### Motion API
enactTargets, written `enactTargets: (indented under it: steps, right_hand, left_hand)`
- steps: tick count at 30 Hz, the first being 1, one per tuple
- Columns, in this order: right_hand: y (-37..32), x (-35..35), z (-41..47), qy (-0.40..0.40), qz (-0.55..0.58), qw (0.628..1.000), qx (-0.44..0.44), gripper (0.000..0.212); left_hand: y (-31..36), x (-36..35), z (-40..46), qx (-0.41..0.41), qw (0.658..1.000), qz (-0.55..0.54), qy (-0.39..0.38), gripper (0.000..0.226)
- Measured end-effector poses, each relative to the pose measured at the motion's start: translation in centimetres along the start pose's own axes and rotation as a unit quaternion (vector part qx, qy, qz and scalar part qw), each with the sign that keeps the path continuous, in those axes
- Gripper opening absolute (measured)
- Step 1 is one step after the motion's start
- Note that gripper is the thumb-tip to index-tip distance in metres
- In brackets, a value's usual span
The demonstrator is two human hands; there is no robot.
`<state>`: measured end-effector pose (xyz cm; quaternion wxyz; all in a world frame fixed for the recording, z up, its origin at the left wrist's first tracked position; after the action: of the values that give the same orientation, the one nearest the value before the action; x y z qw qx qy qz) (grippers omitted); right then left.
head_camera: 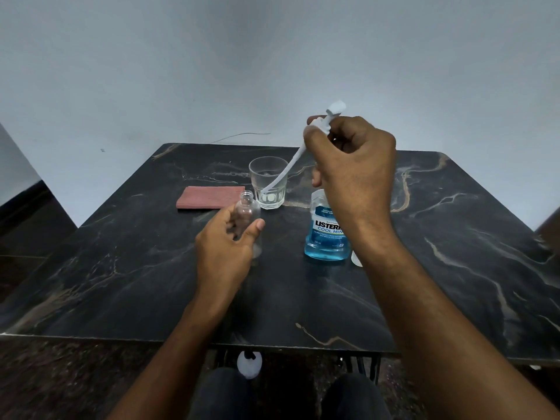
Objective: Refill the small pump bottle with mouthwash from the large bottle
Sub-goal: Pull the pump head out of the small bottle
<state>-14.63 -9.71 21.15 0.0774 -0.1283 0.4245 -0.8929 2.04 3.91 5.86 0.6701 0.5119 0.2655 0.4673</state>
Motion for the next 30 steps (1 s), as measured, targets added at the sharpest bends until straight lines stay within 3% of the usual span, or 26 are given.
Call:
enactTargets:
  steps: [7, 11, 15, 19, 23, 30]
  right_hand:
    - [3.0, -0.1, -3.1, -0.053, -0.010, 0.998, 0.018, 0.014]
    - [3.5, -2.7, -7.1, -0.129, -0.071, 0.981, 0.126, 0.020]
    - [3.8, -6.7, -11.2, -0.253, -0.150, 0.923, 0.249, 0.041]
    - [3.6, -9.5, -13.5, -0.306, -0.247, 0.854, 0.340, 0.034]
    - [3.6, -11.7, -15.0, -0.308, -0.323, 0.788, 0.425, 0.026]
    - [4.7, -13.9, -15.4, -0.345, -0.393, 0.740, 0.422, 0.033]
  left_hand:
    - [0.9, 2.2, 3.3, -0.005, 1.000, 0.012, 0.005, 0.039]
    - [1.8, 2.6, 4.3, -0.016, 1.000, -0.001, -0.005, 0.044]
    - [2.9, 2.4, 4.8, -0.026, 0.999, -0.032, -0.017, 0.053]
    - [3.6, 1.6, 5.1, -0.034, 0.998, -0.041, -0.036, 0.039]
    - [4.3, 1.0, 5.3, -0.044, 0.997, -0.046, -0.037, 0.034]
    - [4.2, -0.6, 4.5, -0.038, 0.997, -0.044, -0.054, 0.047]
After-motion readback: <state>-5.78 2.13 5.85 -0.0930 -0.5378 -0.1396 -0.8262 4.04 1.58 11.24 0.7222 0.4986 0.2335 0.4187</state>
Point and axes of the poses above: each hand's wrist, its own z-axis towards the middle knuckle, its own x-axis out of the back of the hand, y = z × x, the point moved 10 cm from there along z, towards the middle knuckle, and after that the axes turned 7 degrees about -z, right-handed, at the moved point
